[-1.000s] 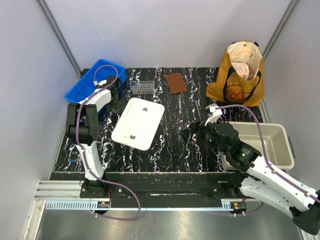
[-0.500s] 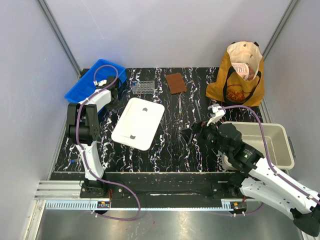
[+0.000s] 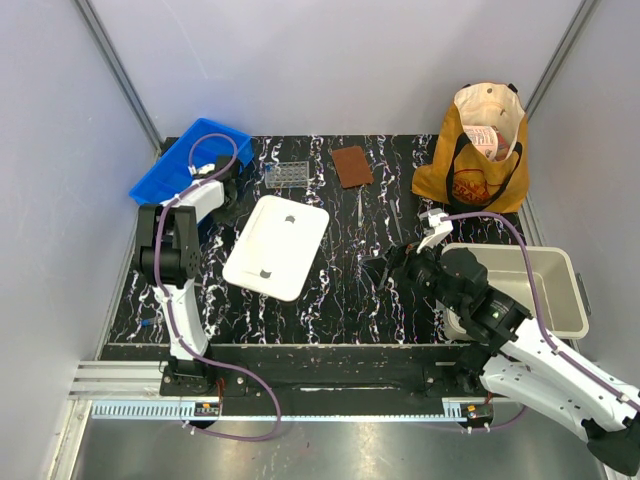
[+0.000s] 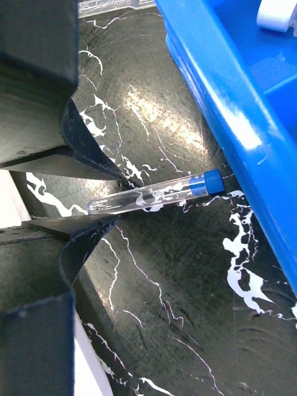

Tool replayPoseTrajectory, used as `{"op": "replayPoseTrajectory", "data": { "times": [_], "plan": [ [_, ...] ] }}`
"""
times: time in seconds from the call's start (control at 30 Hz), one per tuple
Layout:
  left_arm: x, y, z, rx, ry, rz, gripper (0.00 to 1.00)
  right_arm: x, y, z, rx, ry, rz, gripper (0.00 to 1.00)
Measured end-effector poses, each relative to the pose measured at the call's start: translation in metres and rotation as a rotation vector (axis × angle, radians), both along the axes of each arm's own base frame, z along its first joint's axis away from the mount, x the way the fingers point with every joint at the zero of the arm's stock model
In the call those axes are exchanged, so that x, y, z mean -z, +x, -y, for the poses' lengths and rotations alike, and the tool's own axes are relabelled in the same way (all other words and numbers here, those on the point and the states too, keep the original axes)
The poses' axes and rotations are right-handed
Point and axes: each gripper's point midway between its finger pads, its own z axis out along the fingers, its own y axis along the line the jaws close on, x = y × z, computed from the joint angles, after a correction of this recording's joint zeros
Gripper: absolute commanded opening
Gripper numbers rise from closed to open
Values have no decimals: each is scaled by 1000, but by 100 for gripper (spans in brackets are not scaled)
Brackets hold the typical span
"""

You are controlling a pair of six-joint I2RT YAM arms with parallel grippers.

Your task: Organize the chemistry lab equipment

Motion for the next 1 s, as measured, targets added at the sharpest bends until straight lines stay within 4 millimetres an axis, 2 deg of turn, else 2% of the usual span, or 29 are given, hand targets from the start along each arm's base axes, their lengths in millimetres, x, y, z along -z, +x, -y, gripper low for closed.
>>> {"op": "replayPoseTrajectory", "data": {
  "times": [0.13,0.4,0.57,0.67,0.87,0.9,1.0],
  "plan": [
    [6,-1,1,-2,-5,-14,28,-1,0,0,0,3,2,100],
    [6,-1,1,-4,-7,-17,0,-3,-1,1,1,6,7,100],
    [-2,-5,4,19,-16,-23,0,-1,0,0,3,1,-3,100],
    [-33,-4,9,72,-38,27,0,-6,6,-6,5,-10,-26,98],
    [-157,-5,37,289,-134,313,0,-42,32,-35,0,-25,-46,96],
    [-179,-9,46,344,-160,376,0,-50,39,-43,-5,-27,-45,94],
    [-221,-31,76,519,-253,512,0,-73,55,-66,-36,-31,-35,88]
  ]
}}
